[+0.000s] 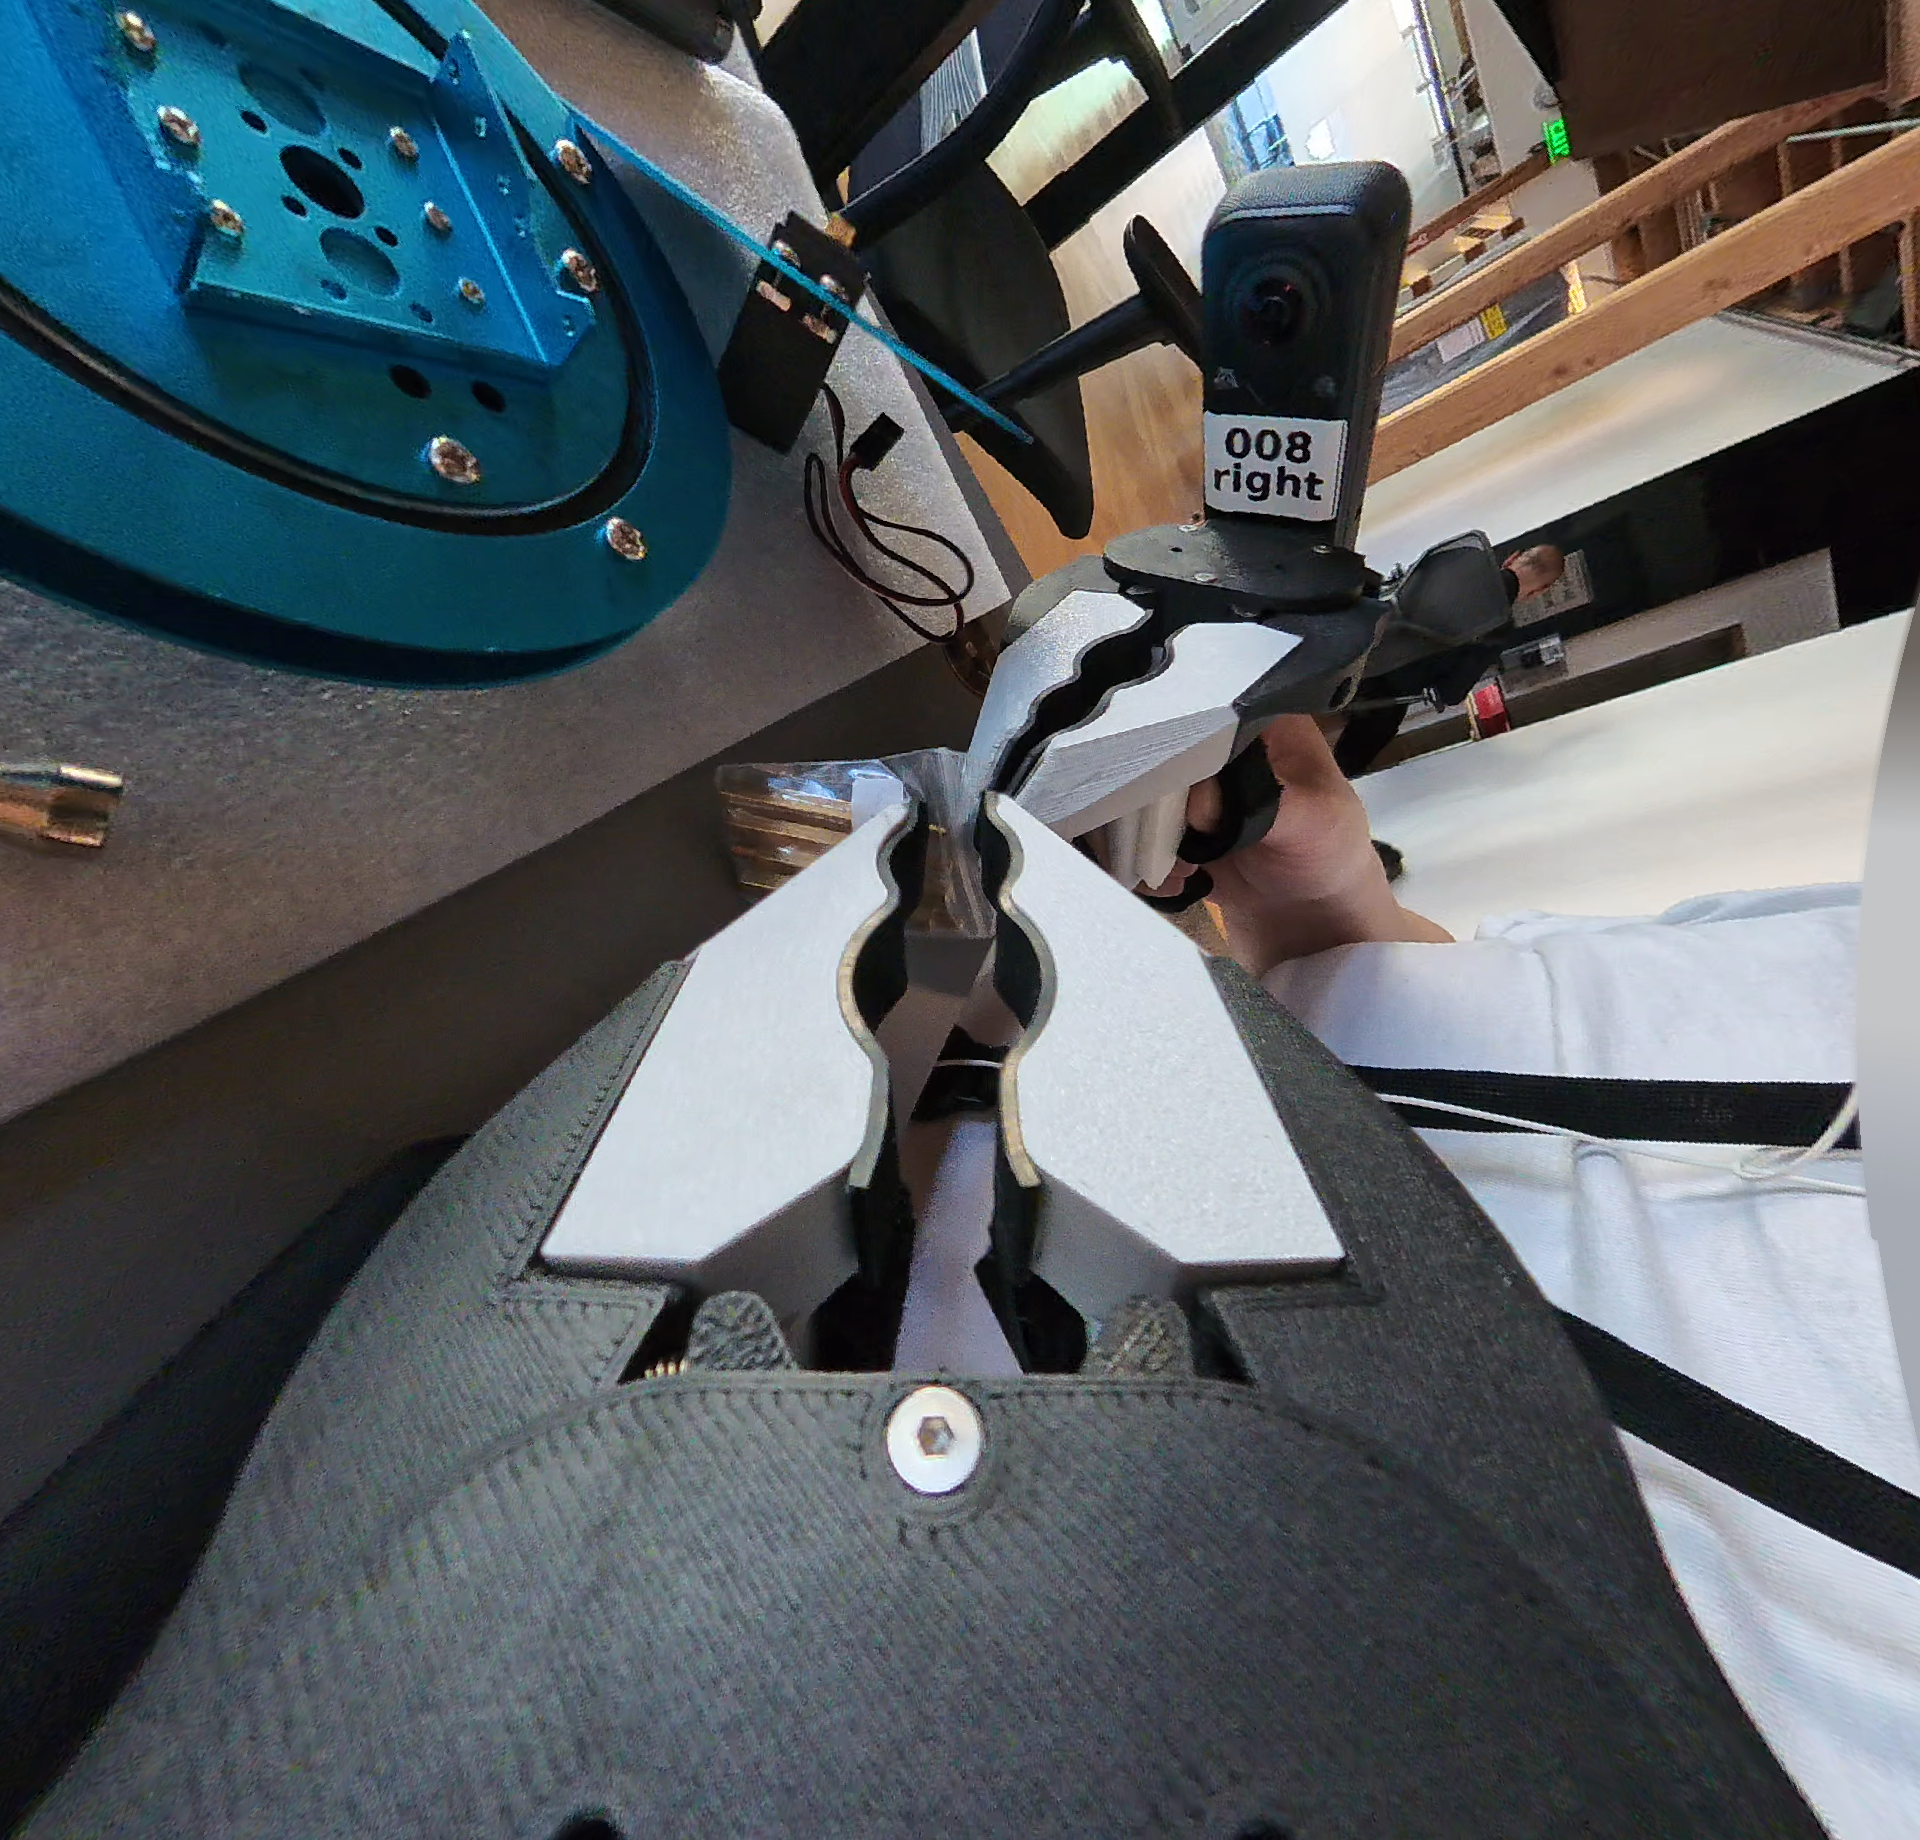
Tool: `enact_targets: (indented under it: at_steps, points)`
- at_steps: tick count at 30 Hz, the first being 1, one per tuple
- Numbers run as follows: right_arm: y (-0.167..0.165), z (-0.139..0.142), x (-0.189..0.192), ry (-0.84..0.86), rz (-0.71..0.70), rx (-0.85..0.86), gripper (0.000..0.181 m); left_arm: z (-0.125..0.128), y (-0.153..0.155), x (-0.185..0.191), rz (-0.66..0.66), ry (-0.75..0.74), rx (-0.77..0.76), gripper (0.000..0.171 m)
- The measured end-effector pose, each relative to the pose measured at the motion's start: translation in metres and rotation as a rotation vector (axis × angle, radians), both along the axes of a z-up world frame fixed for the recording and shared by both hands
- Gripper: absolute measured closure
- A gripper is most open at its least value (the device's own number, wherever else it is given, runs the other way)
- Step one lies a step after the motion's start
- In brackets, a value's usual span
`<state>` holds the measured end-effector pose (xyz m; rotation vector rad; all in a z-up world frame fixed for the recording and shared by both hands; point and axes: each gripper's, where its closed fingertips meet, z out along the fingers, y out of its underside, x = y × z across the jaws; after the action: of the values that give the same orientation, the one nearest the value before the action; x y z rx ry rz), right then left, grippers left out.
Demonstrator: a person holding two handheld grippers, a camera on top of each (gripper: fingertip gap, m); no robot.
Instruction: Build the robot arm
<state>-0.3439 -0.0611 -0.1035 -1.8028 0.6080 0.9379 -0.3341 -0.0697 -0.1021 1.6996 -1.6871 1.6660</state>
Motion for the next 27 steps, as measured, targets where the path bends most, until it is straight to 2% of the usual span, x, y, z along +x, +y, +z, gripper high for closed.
enact_targets:
  at_steps: [6,14,21,27]
  points:
    - [-0.001,-0.004,0.001,-0.072,-0.005,-0.020,0.181,-0.003,-0.001,-0.003,-0.020,0.002,0.012,0.171]
    - [-0.003,-0.008,0.000,-0.071,0.025,-0.021,0.181,-0.005,-0.004,-0.003,-0.039,-0.021,0.060,0.171]
    - [-0.005,-0.010,0.005,-0.090,-0.018,-0.036,0.181,-0.009,-0.001,-0.003,-0.040,-0.056,0.176,0.171]
    - [-0.006,-0.012,0.005,-0.126,-0.057,-0.040,0.181,-0.012,-0.001,-0.004,-0.037,-0.063,0.214,0.171]
